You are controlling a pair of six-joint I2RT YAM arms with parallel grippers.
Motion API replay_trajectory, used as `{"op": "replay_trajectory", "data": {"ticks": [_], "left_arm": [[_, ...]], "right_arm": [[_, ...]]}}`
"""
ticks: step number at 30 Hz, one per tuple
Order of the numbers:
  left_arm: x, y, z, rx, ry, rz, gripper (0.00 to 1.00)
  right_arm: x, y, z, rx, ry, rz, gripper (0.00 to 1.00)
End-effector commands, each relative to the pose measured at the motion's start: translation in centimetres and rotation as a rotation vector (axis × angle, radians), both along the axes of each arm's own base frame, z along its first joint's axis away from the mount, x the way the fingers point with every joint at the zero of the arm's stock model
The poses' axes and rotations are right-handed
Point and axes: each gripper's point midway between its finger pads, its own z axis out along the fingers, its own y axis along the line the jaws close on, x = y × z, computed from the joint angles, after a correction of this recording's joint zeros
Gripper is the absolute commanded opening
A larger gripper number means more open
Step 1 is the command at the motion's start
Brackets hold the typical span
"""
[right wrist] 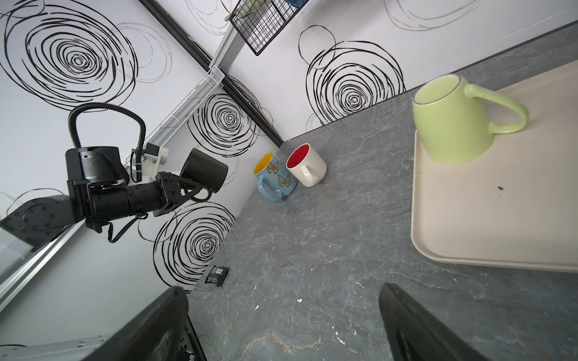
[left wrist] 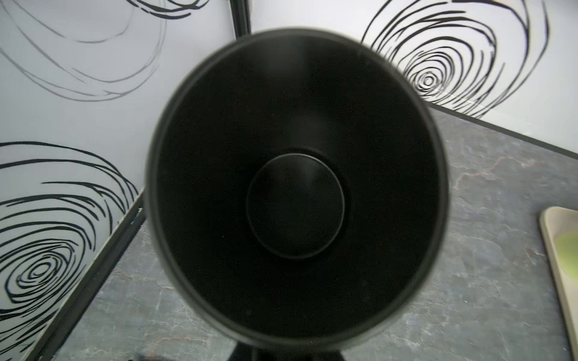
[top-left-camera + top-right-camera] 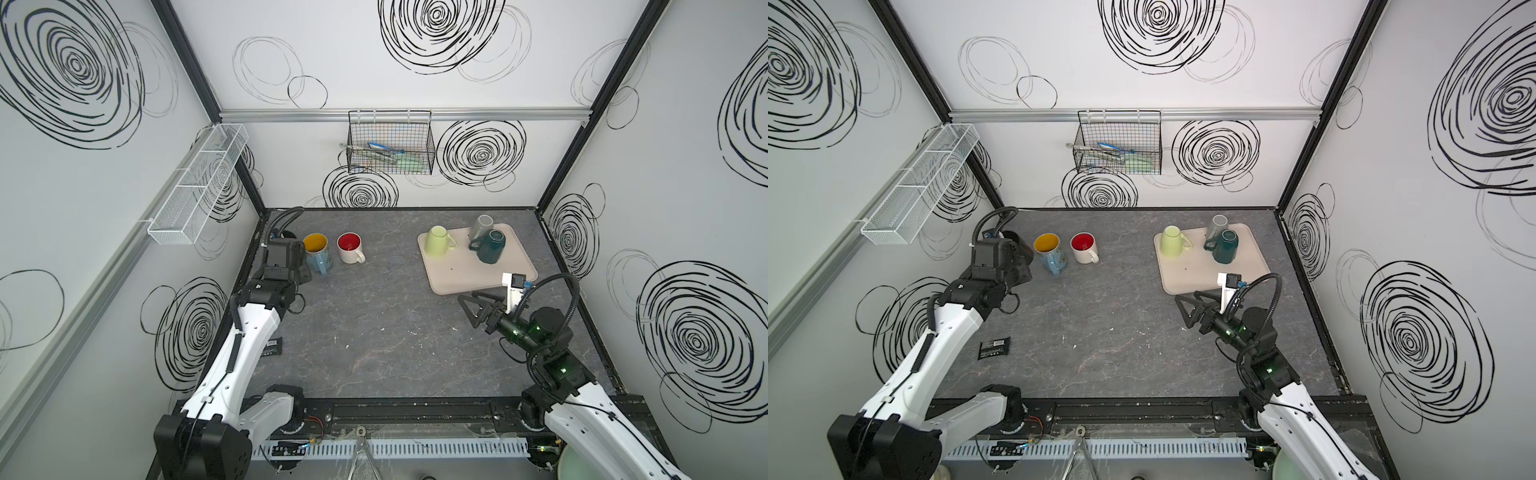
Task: Turn the mug right side up
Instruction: Place the mug at the top-left of the table.
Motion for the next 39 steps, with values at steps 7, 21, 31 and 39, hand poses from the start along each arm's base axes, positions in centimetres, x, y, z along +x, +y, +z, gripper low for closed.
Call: {"op": "replay_trajectory", "data": {"ticks": [7,21,31,39], "left_arm": [[4.4,3.0,0.3,0.016,-0.064,0.074,0.0],[7.5,4.6,-5.5,-0.011,0.008,0.125,0.0],[8.5,5.6,-8.8,-0.022,0.071,0.148,0.0],[8.9,5.1,-11.3,-0.059,0.125,0.128,0.0]], "right_arm": [[-0.5,-0.2,-1.5,-0.046,0.008,0.009,1.0],[-1.1,-0.4,-2.5,-0.076,0.032,0.016,1.0],[-1.3,-0.3,-1.9,-0.123,0.034,0.032,1.0],[-1.2,-0.4,-3.5,-0.145,0.071,0.029,1.0]]}}
